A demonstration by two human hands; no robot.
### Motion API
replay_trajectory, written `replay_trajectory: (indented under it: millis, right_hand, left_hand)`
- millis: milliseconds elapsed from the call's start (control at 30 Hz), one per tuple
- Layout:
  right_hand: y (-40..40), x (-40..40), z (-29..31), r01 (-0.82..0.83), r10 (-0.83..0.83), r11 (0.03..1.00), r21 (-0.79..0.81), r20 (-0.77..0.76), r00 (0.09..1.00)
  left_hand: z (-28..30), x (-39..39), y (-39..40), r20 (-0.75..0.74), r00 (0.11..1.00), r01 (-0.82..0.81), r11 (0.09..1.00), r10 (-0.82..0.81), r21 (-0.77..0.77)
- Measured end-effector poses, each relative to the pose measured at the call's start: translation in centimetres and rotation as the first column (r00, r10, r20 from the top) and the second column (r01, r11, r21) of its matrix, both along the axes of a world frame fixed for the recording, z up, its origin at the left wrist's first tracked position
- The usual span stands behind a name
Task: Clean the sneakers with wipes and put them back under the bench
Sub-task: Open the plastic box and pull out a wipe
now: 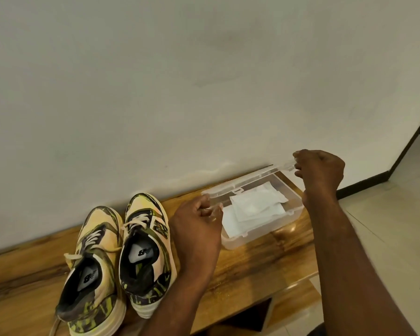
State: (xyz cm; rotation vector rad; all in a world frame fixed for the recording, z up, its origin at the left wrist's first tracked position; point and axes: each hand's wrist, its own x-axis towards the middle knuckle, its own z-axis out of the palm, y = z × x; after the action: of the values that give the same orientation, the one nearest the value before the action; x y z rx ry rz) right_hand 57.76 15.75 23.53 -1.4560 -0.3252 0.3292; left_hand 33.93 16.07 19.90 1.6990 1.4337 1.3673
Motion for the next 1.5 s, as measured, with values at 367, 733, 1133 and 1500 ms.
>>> replay_trajectory:
  millis: [367, 733, 1133, 1500]
  right_hand:
    - [1.0, -0.2, -1.0, -0.118, 0.12, 0.979, 0.167, -0.005, 0.993]
    - [2.7, -1.2, -4.4, -0.347, 0.389, 0.897, -0.272, 0.115, 0.914]
    - [2.4, -1.2, -5.4, -0.287, 0.458, 0.81, -0.512, 0.245, 0.855]
    - [2.5, -0.2, -6.0, -0.204, 0.419, 0.795, -0.572, 0.273, 0.866]
  left_hand:
    - [1.4, 0.4, 3.9, 0.012, 0.998, -0.056, 0.997, 0.056, 0.06]
    - [-1.2, 2.2, 7.4, -0.07, 0.996, -0.068, 0.981, 0.056, -0.18]
    - [-3.8, 2.2, 7.2, -0.003, 0.999, -0.048, 0.925, 0.05, -0.378]
    - [-3.6, 2.4, 6.7, -0.08, 0.997, -0.02, 0.882, -0.019, -0.47]
